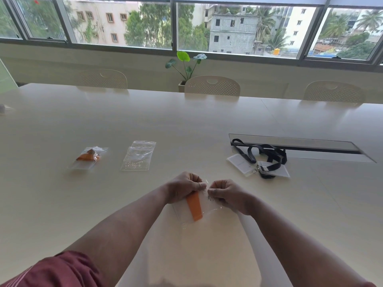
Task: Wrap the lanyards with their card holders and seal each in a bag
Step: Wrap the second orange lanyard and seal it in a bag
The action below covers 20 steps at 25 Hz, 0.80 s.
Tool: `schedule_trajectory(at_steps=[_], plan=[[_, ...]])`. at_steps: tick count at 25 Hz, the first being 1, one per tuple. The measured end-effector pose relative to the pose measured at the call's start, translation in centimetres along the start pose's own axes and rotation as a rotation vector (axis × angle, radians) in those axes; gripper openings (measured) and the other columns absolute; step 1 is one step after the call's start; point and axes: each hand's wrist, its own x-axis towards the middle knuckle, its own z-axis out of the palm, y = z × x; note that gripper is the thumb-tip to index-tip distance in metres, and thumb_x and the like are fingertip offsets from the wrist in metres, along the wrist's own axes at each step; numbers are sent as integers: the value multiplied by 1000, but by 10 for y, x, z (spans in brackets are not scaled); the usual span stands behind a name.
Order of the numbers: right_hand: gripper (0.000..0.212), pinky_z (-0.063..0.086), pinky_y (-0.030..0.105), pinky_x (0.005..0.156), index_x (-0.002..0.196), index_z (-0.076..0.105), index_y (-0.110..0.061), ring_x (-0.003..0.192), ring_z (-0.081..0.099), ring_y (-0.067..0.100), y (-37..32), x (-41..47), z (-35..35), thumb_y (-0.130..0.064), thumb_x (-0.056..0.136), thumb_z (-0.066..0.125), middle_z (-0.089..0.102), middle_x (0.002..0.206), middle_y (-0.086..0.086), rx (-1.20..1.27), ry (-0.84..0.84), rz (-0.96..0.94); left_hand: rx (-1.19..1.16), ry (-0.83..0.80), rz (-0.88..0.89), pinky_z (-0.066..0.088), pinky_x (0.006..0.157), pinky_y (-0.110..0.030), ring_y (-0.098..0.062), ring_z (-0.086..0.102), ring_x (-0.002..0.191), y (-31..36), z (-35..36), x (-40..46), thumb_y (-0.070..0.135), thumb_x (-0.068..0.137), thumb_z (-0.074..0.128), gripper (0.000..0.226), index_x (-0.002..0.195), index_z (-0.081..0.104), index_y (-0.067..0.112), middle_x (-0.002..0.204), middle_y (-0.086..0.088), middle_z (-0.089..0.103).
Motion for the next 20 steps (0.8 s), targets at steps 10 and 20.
schedule_trajectory(at_steps=[10, 20], plan=[[14, 33, 16, 46, 81, 64, -4, 51, 44, 8, 3, 4, -1, -4, 95, 64, 64, 72, 11, 34, 1, -7, 60, -25, 37, 44, 51, -19, -7, 55, 55, -1, -4, -1, 16, 95, 72, 14, 81, 73, 13, 67, 2, 66], [18, 29, 22, 48, 75, 65, -6, 53, 42, 12, 4, 8, -1, -4, 93, 66, 64, 68, 12, 12, 31, 13, 87, -45, 24, 47, 56, -22, -10, 57, 60, 0, -4, -1, 17, 93, 74, 11, 83, 74, 13, 72, -1, 68]])
